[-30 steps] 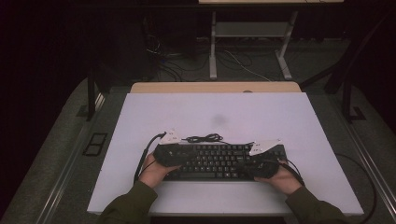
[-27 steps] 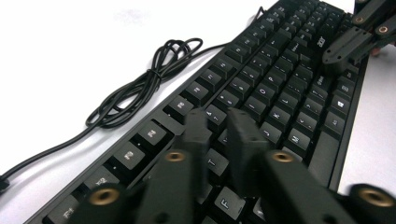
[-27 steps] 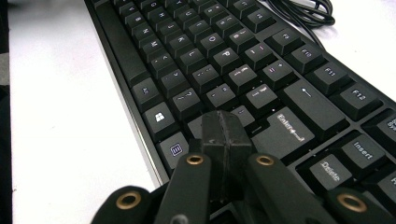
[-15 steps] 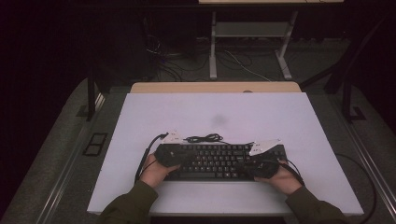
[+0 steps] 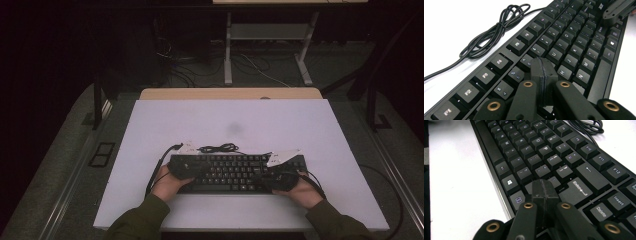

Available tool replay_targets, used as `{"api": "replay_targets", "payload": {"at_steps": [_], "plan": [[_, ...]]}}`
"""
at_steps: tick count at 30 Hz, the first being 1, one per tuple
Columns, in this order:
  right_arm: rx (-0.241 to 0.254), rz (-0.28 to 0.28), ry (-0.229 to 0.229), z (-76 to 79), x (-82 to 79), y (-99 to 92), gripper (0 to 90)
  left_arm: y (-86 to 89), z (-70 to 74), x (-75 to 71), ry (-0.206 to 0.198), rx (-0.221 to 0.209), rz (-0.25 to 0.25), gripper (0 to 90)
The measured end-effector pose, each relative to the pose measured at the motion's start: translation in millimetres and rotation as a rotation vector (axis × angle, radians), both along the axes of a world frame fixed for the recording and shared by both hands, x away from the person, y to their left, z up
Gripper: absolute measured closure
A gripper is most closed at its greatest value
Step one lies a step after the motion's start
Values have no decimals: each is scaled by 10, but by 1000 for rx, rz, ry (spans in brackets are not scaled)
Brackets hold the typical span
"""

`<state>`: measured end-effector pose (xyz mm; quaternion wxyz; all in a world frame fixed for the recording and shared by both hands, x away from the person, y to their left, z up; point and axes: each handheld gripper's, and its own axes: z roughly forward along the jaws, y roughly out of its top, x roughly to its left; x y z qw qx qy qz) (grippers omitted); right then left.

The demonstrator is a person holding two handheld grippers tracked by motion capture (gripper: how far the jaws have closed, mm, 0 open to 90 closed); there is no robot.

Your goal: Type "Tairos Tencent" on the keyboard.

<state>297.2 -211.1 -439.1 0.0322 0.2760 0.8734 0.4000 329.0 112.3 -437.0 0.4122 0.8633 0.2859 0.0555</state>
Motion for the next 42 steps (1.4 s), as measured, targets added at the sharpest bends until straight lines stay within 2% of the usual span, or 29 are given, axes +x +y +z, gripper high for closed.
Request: {"api": "replay_targets", "payload": {"at_steps": [13, 23, 27, 29, 36, 42], "plan": [[-5, 3, -5, 7, -5, 2, 895, 22, 67, -33, -7, -48, 6, 856], [23, -7, -23, 45, 0, -20, 895, 34, 81, -45, -4, -64, 6, 739], [60, -20, -19, 69, 11, -41, 890, 39, 89, -52, -6, -68, 9, 668], [70, -29, -21, 71, 23, -49, 845, 45, 88, -52, -4, -65, 11, 623], [107, -45, -23, 58, 66, -35, 604, 63, 90, -58, -3, -74, 17, 465], [128, -62, -29, 35, 103, 1, 401, 90, 87, -67, -1, -89, 26, 387]]}}
